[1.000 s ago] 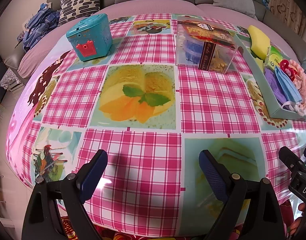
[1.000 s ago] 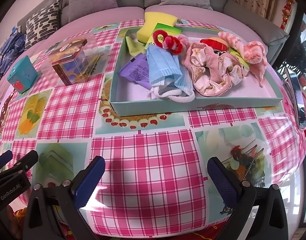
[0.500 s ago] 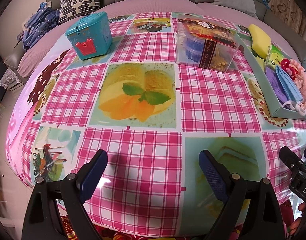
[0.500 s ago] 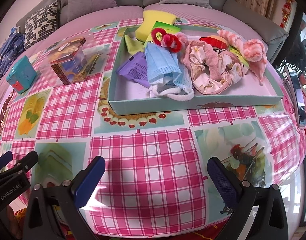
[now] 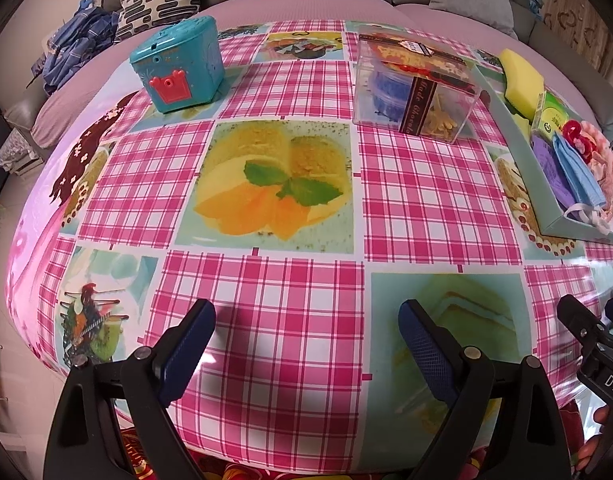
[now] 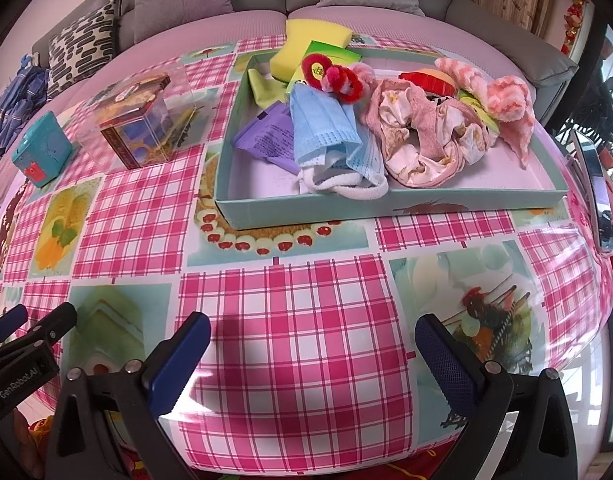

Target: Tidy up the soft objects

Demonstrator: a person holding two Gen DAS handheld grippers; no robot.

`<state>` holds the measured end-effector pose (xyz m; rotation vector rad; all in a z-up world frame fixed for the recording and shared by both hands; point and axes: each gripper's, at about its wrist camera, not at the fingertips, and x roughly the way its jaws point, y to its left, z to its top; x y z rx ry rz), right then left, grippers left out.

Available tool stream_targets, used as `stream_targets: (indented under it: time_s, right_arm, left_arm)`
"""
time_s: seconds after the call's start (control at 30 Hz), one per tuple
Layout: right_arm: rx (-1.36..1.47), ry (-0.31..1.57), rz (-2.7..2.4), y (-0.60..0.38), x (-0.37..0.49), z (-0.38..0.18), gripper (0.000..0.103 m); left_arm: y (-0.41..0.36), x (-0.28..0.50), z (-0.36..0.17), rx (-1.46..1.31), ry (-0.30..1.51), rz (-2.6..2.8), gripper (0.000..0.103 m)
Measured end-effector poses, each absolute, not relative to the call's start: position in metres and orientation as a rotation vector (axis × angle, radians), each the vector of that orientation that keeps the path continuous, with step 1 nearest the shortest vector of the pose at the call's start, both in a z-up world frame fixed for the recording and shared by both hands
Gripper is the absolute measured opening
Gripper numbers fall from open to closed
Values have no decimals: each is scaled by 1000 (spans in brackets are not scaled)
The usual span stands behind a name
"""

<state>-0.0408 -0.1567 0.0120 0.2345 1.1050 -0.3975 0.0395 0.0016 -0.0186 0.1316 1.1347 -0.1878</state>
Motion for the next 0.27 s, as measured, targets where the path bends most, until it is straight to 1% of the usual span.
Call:
stream_targets:
  time_s: [0.27]
  right_arm:
    - [235,1107,-398,-157,-41,11,103]
  left_arm:
    - [3,39,-17,106,1133,-195,93]
